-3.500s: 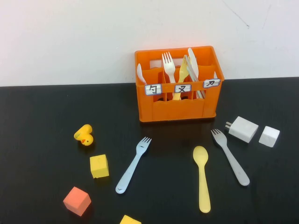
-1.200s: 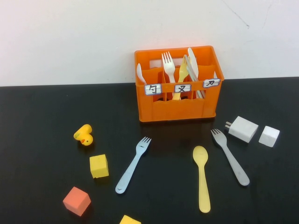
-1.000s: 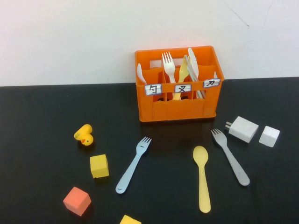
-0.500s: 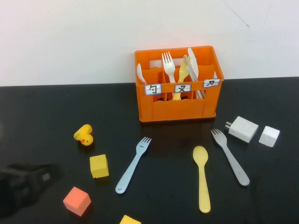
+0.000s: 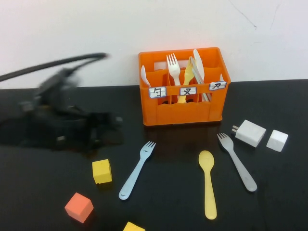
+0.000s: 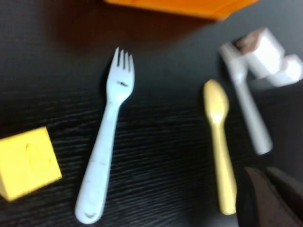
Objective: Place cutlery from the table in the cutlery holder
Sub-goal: Pick up the fork
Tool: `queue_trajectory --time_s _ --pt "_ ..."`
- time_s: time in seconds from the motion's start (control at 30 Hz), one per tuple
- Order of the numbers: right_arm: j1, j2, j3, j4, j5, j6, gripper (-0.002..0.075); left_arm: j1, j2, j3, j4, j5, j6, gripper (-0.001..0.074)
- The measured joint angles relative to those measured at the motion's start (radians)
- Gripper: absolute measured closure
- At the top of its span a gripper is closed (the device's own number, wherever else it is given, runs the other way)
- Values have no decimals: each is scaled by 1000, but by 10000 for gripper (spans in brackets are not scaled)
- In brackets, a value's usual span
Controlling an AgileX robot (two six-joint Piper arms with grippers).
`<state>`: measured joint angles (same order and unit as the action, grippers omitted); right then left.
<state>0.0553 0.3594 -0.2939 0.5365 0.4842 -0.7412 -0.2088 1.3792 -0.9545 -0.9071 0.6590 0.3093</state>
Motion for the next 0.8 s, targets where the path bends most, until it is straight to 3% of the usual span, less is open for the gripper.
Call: queue_trajectory --time_s 0.23,0.3,0.53,0.8 --pt "2 172 0 109 24 -86 728 -162 213 -192 388 38 -321 721" --pt "2 235 0 166 31 -167 728 -194 258 -218 454 49 -347 671" --pt "2 373 -9 394 74 -375 728 -237 406 -257 533 46 -420 356" --pt "2 407 -39 487 120 -524 728 -237 547 -357 631 65 -471 303"
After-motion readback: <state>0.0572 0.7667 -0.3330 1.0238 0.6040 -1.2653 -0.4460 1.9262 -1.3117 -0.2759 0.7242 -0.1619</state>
